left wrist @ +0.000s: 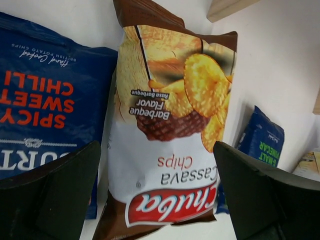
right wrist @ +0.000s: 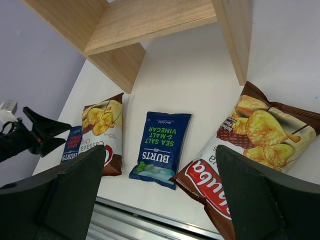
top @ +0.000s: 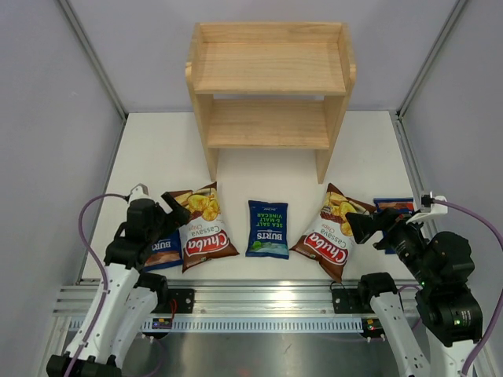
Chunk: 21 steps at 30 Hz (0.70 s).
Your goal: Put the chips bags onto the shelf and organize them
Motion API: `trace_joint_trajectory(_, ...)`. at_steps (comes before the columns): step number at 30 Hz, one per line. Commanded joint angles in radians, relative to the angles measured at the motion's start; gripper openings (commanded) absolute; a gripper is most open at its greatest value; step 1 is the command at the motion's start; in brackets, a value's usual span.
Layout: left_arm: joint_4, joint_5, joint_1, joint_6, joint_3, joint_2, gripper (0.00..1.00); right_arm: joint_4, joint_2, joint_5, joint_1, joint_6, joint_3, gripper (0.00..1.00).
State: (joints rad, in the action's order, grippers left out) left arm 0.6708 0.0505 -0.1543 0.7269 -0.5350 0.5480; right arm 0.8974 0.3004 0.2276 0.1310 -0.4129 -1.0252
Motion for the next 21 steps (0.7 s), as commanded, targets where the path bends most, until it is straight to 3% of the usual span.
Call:
trace_joint_trajectory(1,-0.241,0.018,0.005,0.009,0.056,0.059,0.99,-0.063,0.026,0.07,0.007,0.0,0.008,0.99)
trace_joint_trajectory(6,-0.378,0.042,0.009,-0.021,0.09,0.203,0.99,-0.066,0.022,0.09,0.005,-0.001,0.02,0.99)
trace_joint_trajectory(12,-0.553,-0.084,0.01,-0.029,0.115,0.378,0.99,-0.077,0.017,0.116,0.007,-0.012,0.043,0.99)
trace_joint_trajectory(16,-0.666,-0.153,0.006,0.025,0.187,0.383,0.98,-0.077,0.016,0.119,0.005,-0.01,0.051,0.99)
trace_joint_trajectory(21,-0.714,-0.144,-0.017,0.066,0.262,0.304,0.96,-0.098,0.017,0.133,0.006,-0.027,0.073,0.99)
